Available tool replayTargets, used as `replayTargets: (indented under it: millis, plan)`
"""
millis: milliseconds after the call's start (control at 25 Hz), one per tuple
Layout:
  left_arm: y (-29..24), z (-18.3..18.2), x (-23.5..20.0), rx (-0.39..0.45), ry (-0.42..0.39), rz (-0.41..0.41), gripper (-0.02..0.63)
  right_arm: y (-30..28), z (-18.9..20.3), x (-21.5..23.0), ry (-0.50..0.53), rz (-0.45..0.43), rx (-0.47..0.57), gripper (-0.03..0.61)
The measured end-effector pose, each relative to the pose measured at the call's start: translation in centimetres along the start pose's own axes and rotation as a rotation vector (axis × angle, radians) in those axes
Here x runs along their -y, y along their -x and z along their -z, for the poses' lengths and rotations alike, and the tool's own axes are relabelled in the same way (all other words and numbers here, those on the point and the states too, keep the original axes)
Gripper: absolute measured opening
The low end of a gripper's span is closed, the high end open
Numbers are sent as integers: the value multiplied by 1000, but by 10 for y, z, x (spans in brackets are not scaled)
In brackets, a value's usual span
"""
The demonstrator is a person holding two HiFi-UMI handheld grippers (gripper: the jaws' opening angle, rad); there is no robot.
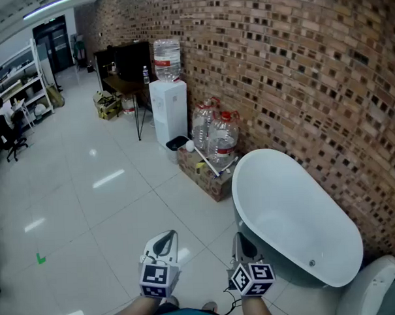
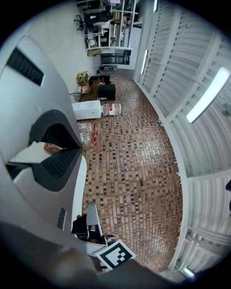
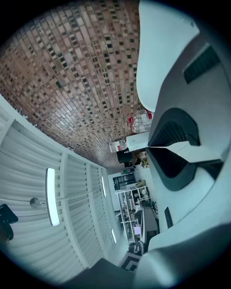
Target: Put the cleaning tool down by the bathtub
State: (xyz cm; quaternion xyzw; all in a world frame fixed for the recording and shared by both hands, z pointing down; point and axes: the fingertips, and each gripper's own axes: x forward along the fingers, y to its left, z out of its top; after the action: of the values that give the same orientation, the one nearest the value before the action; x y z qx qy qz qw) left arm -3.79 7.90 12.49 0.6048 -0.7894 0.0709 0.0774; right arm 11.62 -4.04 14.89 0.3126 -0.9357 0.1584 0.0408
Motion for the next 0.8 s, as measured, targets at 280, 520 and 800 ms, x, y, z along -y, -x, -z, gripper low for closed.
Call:
replayTargets:
  millis: [280,520,800]
  plan:
    - [25,14,-82,21,20,-71,46,-34,12,-64,36,-31,-7,57]
    - [61,32,-189,20,44,-129,57,-73,43,-155,67,-43,-43,63]
    - [78,69,-253,-14,68,-134,55,-102,90,-211,104,-49,-126,77]
